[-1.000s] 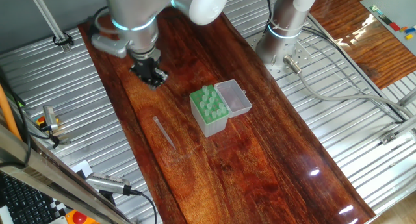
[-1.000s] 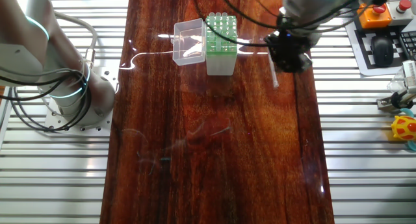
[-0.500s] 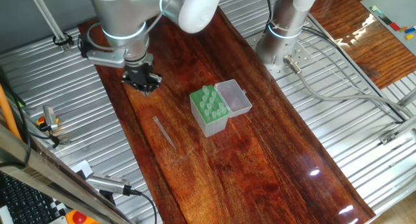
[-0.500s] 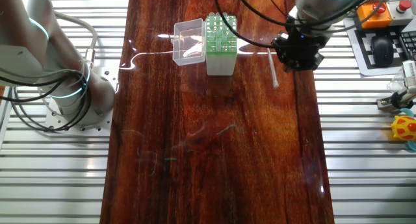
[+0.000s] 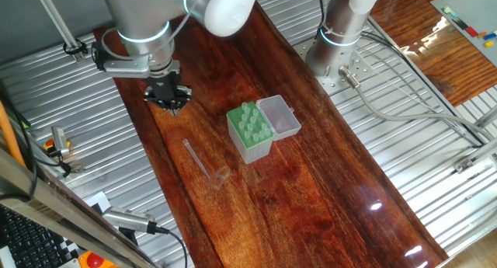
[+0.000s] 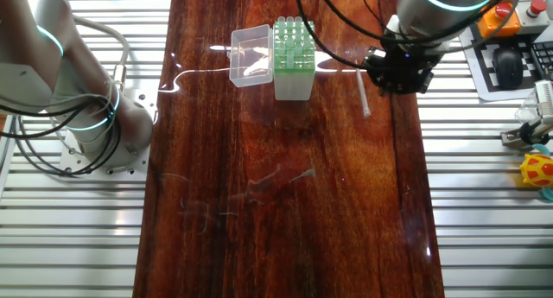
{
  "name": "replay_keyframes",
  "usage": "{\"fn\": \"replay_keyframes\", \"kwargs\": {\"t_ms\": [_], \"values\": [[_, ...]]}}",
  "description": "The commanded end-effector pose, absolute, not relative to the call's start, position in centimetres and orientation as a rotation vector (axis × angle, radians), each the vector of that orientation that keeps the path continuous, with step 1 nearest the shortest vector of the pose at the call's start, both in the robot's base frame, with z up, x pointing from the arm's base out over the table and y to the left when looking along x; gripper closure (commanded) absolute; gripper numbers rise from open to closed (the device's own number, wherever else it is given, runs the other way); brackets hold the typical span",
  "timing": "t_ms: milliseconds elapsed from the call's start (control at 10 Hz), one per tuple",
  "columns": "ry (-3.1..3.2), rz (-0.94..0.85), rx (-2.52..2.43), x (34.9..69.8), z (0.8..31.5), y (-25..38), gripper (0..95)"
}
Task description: Insert a large pipette tip into the holder for large pipette tips
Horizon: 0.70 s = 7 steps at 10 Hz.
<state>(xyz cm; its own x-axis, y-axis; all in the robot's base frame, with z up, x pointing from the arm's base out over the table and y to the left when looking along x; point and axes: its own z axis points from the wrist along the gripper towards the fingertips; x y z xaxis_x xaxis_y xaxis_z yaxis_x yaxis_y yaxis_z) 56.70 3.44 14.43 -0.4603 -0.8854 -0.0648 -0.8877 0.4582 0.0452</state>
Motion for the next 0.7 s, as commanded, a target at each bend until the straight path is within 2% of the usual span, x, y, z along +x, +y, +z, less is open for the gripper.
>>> {"fn": "replay_keyframes", "kwargs": {"t_ms": [100, 400, 700], "values": [[2.630, 0.134, -1.633, 57.3, 13.2, 4.9, 57.0], [2.570, 0.167, -1.690, 58.8, 10.4, 5.2, 57.0], [2.564, 0.154, -1.712, 59.2, 9.6, 5.3, 57.0]]}}
